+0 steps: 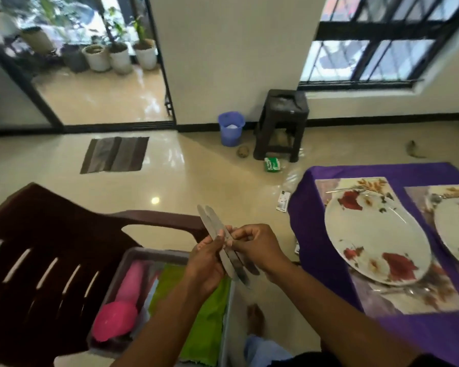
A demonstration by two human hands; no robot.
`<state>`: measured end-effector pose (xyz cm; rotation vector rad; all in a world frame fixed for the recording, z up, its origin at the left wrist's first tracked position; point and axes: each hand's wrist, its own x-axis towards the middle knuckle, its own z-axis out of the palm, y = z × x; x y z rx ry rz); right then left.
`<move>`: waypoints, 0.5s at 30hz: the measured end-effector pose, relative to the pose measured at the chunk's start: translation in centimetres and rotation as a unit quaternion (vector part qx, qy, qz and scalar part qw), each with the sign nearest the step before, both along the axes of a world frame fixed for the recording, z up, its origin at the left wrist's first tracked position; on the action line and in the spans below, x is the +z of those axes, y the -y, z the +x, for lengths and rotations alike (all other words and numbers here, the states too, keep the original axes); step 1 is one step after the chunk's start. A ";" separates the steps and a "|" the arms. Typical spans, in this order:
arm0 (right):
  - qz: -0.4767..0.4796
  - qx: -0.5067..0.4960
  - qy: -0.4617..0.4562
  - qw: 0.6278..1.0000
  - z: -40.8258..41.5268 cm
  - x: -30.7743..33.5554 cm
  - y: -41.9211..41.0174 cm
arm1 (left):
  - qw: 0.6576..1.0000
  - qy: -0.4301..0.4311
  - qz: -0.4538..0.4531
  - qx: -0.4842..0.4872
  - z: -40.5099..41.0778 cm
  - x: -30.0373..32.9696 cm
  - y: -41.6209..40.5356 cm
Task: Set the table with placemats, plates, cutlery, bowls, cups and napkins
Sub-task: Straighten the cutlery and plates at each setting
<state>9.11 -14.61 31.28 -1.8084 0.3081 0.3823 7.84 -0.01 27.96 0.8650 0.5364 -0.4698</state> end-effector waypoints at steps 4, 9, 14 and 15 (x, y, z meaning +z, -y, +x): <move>0.024 -0.060 -0.024 0.998 -0.9 1.9 3.9 | 0.998 0.009 0.025 -0.054 0.8 1.1 3.7; 0.076 -0.140 -0.054 0.986 -3.8 3.1 9.3 | 0.988 0.016 0.066 -0.139 0.7 1.5 8.6; 0.125 -0.269 -0.093 0.951 -6.6 3.1 16.6 | 0.980 0.021 0.068 -0.187 1.0 1.2 14.2; 0.129 -0.295 -0.095 0.942 -7.3 3.0 18.1 | 0.978 0.013 0.071 -0.198 0.8 1.0 15.4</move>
